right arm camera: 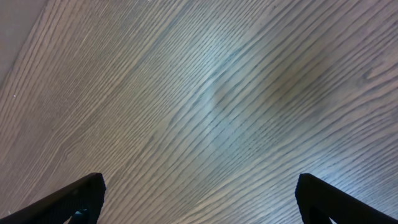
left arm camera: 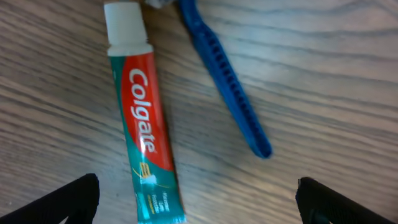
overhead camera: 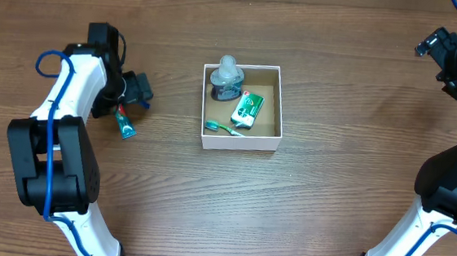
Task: Pack container
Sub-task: 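Grasp the Colgate toothpaste tube with the left gripper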
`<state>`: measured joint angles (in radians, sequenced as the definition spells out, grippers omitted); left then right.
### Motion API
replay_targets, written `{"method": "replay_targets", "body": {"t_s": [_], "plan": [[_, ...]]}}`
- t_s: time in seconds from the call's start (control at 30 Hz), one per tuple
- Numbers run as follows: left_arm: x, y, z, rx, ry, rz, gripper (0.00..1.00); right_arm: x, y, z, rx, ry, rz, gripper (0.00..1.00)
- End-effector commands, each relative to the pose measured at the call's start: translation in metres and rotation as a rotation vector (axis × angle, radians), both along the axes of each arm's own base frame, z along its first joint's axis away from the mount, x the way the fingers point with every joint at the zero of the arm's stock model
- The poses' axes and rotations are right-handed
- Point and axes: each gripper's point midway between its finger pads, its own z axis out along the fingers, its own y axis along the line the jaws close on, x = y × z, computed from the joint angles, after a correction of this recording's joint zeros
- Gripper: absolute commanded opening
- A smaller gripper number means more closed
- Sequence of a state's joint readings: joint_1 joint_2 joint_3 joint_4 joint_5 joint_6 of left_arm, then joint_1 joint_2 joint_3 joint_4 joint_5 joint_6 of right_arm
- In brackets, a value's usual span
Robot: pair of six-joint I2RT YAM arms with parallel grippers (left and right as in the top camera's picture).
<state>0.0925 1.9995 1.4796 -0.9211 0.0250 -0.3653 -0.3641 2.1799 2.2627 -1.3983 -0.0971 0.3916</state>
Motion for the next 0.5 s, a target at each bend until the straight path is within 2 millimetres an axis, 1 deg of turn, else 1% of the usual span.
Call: {"method": "replay_targets", "body": {"t_s": [0.0, 0.07, 0.13, 0.23, 0.27, 0.3, 0.33, 0.4, 0.47], "plan": [[-0.011, 0.011, -0.023, 0.031, 0.01, 0.043, 1.0, 0.004, -0.001, 0.017, -0.023, -0.044, -0.001, 1.0], [-0.012, 0.011, -0.033, 0.033, 0.0, 0.043, 1.0, 0.004, -0.001, 0.017, -0.023, -0.044, -0.001, 1.0], [-0.008, 0.012, -0.04, 0.04, -0.027, 0.043, 0.98, 0.004, -0.001, 0.017, -0.023, -0.044, -0.001, 1.0], [0.0, 0.021, -0.039, 0.087, -0.062, 0.051, 0.79, 0.004, -0.001, 0.017, -0.023, -0.044, -0.001, 1.0], [0.0, 0.022, -0.04, 0.092, -0.061, 0.044, 0.75, 0.004, -0.001, 0.017, -0.023, -0.044, -0.001, 1.0], [-0.001, 0.023, -0.042, 0.095, -0.055, 0.046, 0.68, 0.004, -0.001, 0.017, -0.023, -0.044, -0.001, 1.0], [-0.003, 0.025, -0.047, 0.1, -0.041, 0.049, 0.58, 0.004, -0.001, 0.017, -0.023, -0.044, -0.001, 1.0], [-0.005, 0.029, -0.056, 0.107, -0.02, 0.054, 0.44, 0.004, -0.001, 0.017, -0.023, -0.044, -0.001, 1.0], [-0.006, 0.029, -0.063, 0.106, -0.006, 0.054, 0.43, 0.004, -0.001, 0.017, -0.023, -0.044, -0.001, 1.0]]}}
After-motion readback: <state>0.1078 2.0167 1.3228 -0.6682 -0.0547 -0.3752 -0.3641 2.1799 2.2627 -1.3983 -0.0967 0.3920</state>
